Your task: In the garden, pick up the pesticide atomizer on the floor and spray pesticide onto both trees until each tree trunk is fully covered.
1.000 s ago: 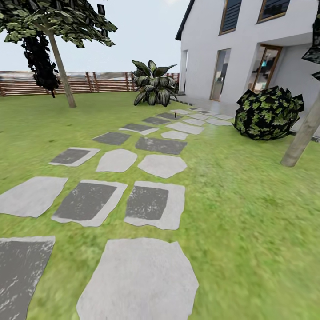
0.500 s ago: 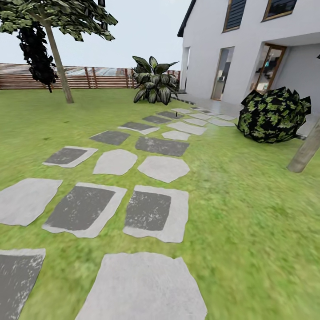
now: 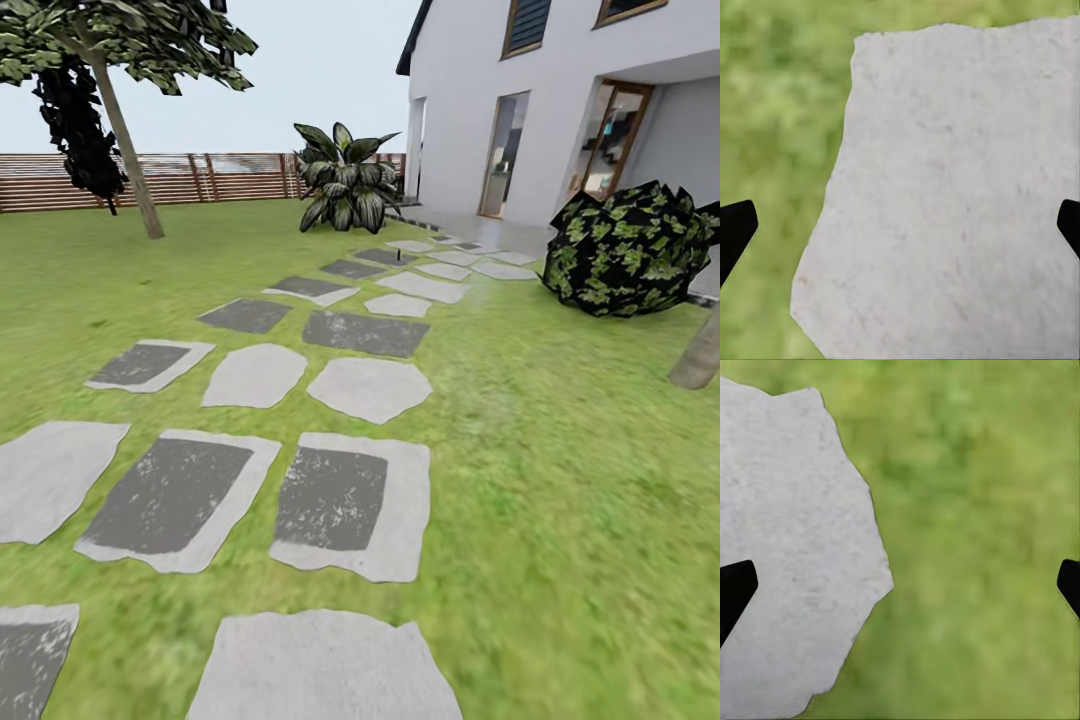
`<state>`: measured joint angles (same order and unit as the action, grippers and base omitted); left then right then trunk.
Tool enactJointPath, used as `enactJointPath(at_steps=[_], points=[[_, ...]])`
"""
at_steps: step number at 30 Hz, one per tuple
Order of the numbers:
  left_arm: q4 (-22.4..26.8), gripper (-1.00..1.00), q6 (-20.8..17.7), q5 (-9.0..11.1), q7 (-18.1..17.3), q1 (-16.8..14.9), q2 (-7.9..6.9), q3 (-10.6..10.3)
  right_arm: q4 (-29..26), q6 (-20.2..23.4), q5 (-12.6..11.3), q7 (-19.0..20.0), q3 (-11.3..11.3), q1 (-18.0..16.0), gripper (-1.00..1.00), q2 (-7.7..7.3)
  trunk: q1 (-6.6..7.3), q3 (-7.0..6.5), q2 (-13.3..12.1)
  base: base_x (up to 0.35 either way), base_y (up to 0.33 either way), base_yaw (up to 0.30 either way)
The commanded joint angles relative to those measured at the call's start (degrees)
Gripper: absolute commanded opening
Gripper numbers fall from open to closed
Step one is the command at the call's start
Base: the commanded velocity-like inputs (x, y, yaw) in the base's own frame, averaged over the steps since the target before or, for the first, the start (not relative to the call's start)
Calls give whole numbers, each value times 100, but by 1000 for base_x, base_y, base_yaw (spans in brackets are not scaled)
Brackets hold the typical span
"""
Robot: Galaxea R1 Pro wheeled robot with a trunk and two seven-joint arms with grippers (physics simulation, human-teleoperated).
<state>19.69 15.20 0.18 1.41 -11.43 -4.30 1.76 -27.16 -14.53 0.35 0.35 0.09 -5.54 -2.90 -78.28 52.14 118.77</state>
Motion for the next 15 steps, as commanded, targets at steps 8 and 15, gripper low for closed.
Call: enactJointPath(at_steps=[8,15], points=[[0,100,0,0,0,0,0,0,0,2,0,-3,0,0,100,0,0,0,0,338,0,0],[0,100,-9,-8,1,0,0,5,0,1,0,-1,0,0,100,0,0,0,0,338,0,0]])
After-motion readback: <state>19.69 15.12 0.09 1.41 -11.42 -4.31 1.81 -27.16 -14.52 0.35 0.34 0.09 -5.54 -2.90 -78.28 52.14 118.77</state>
